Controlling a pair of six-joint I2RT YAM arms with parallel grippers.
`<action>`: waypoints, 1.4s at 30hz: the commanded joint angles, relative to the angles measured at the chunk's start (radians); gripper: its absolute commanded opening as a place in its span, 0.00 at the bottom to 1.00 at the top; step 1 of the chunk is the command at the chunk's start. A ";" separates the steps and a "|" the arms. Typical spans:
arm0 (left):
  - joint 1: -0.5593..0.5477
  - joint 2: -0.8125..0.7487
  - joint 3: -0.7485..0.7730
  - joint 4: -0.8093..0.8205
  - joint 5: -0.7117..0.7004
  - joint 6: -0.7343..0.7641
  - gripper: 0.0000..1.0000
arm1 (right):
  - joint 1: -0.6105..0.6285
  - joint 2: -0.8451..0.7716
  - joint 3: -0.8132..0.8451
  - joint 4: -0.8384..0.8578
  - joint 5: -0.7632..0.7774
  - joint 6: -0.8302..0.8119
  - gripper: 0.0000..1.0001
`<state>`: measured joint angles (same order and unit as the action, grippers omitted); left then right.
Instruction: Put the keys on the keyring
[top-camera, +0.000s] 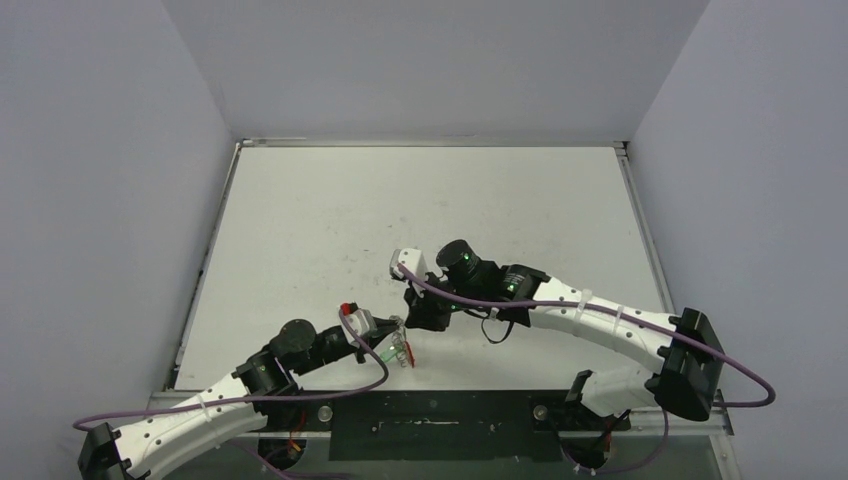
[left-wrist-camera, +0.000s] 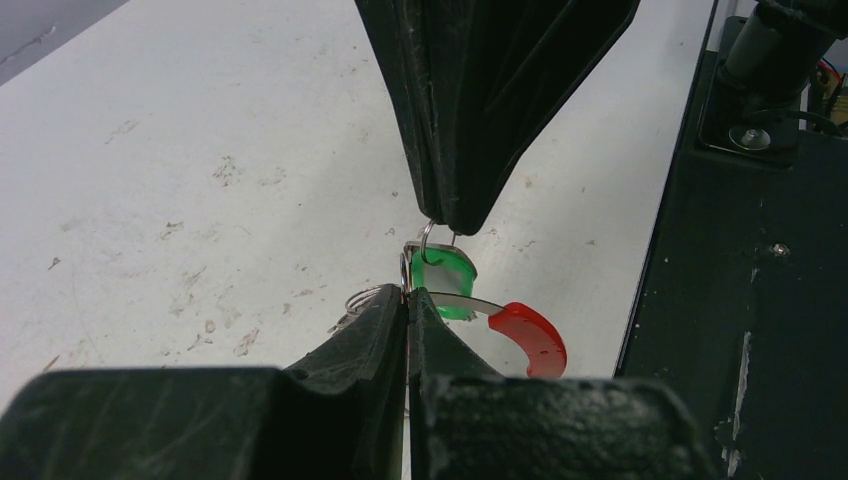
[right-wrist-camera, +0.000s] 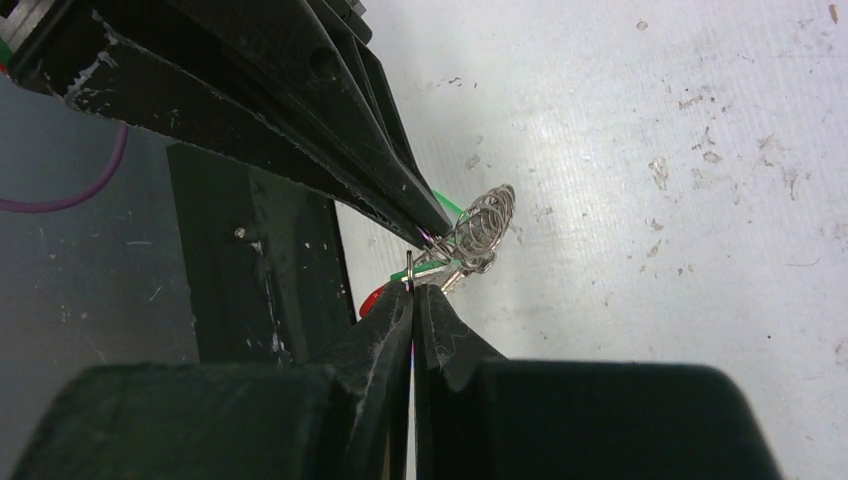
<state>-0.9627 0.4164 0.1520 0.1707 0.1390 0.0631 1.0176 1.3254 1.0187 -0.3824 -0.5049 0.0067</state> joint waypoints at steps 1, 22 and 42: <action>-0.004 0.002 0.031 0.078 0.013 -0.009 0.00 | 0.015 0.020 0.047 0.033 -0.004 -0.031 0.00; -0.004 0.009 0.031 0.078 0.017 -0.005 0.00 | 0.019 0.013 0.049 0.067 0.019 -0.023 0.00; -0.004 0.013 0.034 0.087 0.026 -0.006 0.00 | 0.015 0.026 0.035 0.071 0.120 -0.007 0.00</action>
<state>-0.9623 0.4309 0.1520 0.1814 0.1390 0.0631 1.0294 1.3659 1.0286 -0.3679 -0.4202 -0.0036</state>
